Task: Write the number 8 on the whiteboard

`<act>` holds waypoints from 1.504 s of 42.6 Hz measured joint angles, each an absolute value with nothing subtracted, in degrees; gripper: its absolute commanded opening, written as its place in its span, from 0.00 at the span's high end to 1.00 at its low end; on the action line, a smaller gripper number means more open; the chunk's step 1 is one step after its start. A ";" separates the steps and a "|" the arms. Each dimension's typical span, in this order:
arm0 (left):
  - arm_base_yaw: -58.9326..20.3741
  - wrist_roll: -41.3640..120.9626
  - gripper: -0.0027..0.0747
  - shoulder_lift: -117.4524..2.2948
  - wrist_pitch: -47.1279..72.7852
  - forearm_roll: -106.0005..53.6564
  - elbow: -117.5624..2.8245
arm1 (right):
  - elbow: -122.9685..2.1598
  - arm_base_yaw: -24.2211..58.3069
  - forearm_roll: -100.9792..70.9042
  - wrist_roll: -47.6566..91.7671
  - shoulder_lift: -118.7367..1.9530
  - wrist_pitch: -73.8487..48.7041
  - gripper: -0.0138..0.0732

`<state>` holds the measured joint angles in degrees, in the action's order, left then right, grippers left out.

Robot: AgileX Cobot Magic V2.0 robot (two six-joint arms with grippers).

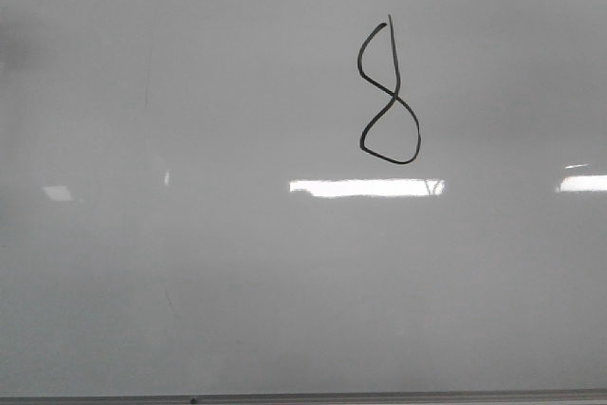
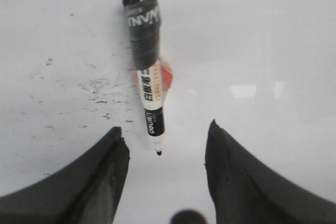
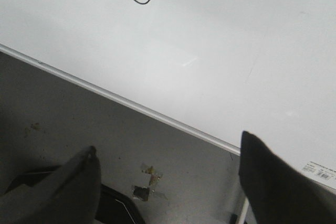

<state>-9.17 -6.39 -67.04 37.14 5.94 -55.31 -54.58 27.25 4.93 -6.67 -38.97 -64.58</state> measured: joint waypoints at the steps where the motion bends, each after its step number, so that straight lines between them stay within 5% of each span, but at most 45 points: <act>1: -9.76 -6.26 0.52 -65.81 37.69 5.94 -55.31 | -54.58 27.25 4.93 -6.78 -38.38 -64.69 0.19; 18: -20.95 -5.24 0.52 -45.36 47.51 4.53 -53.50 | -54.58 27.25 5.16 -7.68 -32.25 -65.64 0.19; 35: -21.89 -5.14 0.54 -37.27 49.02 2.51 -45.91 | -54.58 27.25 5.37 -7.67 -32.17 -66.59 0.20; 53: -21.89 -5.14 0.98 -37.27 49.15 2.72 -44.07 | -54.58 27.25 5.37 -5.69 -32.17 -66.92 0.77; 64: -21.89 -5.14 0.99 -37.27 49.15 2.72 -44.07 | -54.58 27.25 5.37 -5.69 -32.17 -66.92 0.92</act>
<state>-21.89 -5.14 -37.27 49.15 2.72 -44.07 -54.58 27.25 5.37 -5.69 -32.17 -66.92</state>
